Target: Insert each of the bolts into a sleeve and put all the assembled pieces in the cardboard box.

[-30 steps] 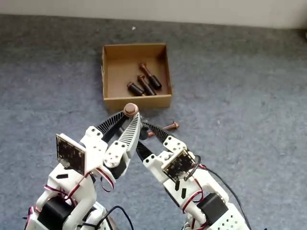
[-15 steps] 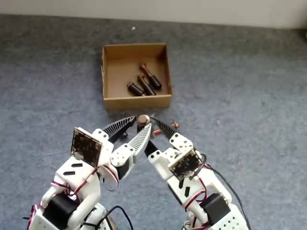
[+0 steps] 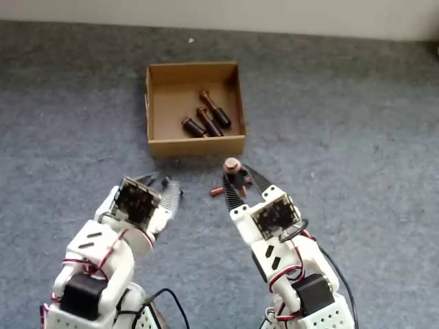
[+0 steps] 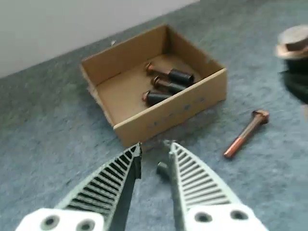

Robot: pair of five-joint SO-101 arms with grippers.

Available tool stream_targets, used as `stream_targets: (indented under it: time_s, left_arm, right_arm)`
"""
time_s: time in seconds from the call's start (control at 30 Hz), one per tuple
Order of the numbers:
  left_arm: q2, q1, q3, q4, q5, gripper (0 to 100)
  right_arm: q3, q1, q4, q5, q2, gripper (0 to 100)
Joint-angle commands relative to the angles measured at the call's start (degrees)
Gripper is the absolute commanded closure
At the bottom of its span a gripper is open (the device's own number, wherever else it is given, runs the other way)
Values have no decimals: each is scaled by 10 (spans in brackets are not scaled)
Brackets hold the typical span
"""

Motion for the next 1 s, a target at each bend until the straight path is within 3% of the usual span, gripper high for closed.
stream_targets:
  time_s: [0.0, 0.27, 0.47, 0.7, 0.97]
  left_arm:
    - [2, -116, 80, -44, -36, 996]
    - [2, -224, 208, -124, -47, 995]
    - [2, -232, 211, -136, -47, 995]
    - [3, -232, 212, -135, -47, 995]
    - [3, -233, 213, -132, -47, 994]
  right_arm:
    - [-44, 23, 11, 4, -7, 993]
    - [-101, 22, 14, 23, 90, 992]
    - [-255, 22, -51, 25, 357, 992]
    - [-415, 22, -215, 26, 661, 992]
    - [-541, 22, -340, 27, 925, 992]
